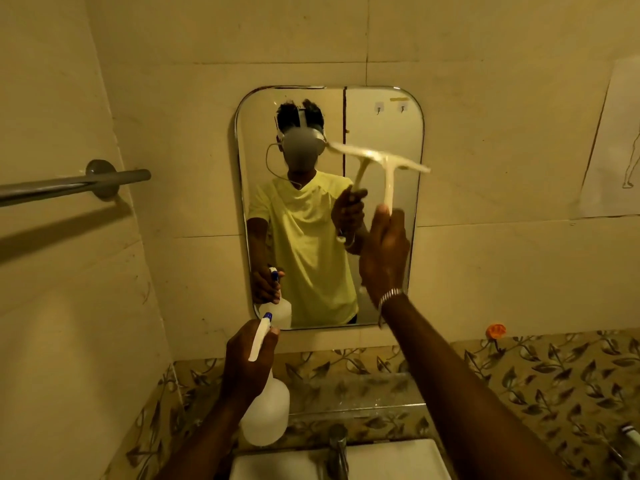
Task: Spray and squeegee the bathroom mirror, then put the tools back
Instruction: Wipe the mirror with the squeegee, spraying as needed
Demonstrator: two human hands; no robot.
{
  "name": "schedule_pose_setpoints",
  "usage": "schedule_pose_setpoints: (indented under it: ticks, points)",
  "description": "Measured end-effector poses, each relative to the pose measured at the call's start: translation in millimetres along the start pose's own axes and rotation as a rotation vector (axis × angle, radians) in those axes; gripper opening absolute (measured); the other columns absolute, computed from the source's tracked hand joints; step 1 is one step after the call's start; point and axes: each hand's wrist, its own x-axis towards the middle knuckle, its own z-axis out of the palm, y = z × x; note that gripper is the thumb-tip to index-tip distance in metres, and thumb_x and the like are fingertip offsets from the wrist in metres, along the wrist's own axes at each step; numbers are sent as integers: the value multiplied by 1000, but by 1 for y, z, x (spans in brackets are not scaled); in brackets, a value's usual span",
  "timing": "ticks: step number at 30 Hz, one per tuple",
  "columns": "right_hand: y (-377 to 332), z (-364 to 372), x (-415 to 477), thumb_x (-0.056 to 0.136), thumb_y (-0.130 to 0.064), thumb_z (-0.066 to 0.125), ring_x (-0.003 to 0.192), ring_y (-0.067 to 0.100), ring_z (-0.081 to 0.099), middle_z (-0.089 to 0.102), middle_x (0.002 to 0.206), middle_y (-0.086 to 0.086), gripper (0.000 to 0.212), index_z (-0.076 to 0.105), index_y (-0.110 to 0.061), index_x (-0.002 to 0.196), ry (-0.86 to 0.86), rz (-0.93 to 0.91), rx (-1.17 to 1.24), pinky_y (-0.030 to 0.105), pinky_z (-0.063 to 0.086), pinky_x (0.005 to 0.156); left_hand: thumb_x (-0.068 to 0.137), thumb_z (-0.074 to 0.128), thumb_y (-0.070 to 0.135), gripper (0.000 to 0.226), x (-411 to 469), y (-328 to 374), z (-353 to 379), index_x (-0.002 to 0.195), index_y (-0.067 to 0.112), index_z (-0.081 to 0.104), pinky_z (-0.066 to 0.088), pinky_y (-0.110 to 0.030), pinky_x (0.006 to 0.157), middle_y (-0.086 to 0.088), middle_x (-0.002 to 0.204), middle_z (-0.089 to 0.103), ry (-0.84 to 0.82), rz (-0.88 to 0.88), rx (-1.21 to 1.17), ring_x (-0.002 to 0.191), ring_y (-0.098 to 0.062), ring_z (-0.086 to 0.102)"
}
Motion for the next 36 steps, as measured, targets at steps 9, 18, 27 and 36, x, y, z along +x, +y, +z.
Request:
schedule_pose_setpoints:
  ticks: [9,18,27,36]
  points:
    - [-102,80,64,110,-38,31,91,43,70,70,104,26,42,45,-1,124,19,226,364,56,61,77,96,59,33,20,3,-11,-5,95,15,68,54,-24,66,5,81,68,24,19,-27,80,-8,66]
    - [-95,138,20,111,-33,36,91,32,70,68,111,23,40,42,-2,135,-32,195,319,25,50,57,98,50,46,33,12,-25,-17,86,19,65,48,-21,64,6,75,64,13,59,3,76,-13,64]
    - [-88,166,-13,110,-41,32,58,-5,40,43,70,-13,48,41,-5,140,-130,74,138,15,26,47,99,50,45,29,11,-33,-21,81,24,59,43,-14,61,10,71,59,18,33,35,70,-12,61]
    - [-40,105,18,106,-52,36,76,22,66,65,97,14,45,59,-15,119,-275,-271,-253,28,49,52,94,67,26,21,0,-37,-24,108,10,69,54,-15,70,4,90,68,55,-34,47,82,-4,67]
